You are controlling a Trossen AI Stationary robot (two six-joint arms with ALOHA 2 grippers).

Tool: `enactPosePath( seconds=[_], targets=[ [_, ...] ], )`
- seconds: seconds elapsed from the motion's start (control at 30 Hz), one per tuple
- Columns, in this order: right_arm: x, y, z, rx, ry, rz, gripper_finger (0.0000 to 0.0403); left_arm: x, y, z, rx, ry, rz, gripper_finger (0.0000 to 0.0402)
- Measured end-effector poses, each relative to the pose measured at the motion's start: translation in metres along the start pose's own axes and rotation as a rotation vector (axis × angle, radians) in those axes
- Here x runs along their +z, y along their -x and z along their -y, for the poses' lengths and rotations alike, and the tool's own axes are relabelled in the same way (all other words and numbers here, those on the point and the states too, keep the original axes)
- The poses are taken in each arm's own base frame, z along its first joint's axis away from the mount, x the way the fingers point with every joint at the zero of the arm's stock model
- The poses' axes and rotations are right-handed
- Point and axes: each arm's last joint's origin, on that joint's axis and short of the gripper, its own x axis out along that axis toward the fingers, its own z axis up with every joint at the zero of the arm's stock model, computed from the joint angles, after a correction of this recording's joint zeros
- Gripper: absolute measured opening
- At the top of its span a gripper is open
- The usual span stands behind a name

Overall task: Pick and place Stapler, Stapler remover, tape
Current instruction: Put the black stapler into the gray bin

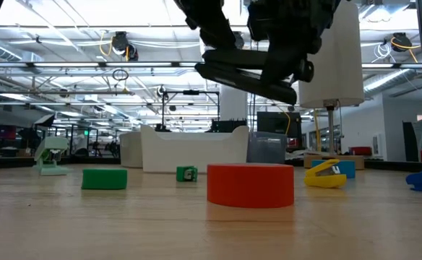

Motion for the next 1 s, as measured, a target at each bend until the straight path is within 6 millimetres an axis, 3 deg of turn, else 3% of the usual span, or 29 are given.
enactPosePath(
  seconds=[0.17,0.7,0.8,0.97,1.0],
  targets=[
    [0.005,0.005,-0.002,-0.013,0.027,0.005,0.0148,-0.005,-0.014,0.002,-0.032,0.005,-0.051,0.0258],
    [0.005,0.006,-0.003,-0.010,0.028,0.002,0.0148,-0.007,-0.022,0.005,-0.096,0.016,-0.062,0.0254],
    [0.005,0.006,-0.004,-0.002,0.029,0.010,0.0148,-0.007,-0.023,0.005,-0.103,0.020,-0.059,0.0226],
    [0.006,0.006,-0.004,0.000,0.040,0.014,0.0148,-0.006,-0.023,0.006,-0.137,-0.008,-0.046,0.0136],
    [0.006,0.006,-0.004,0.002,0.039,0.014,0.0148,-0.006,-0.023,0.006,-0.141,-0.010,-0.045,0.0136]
  ],
)
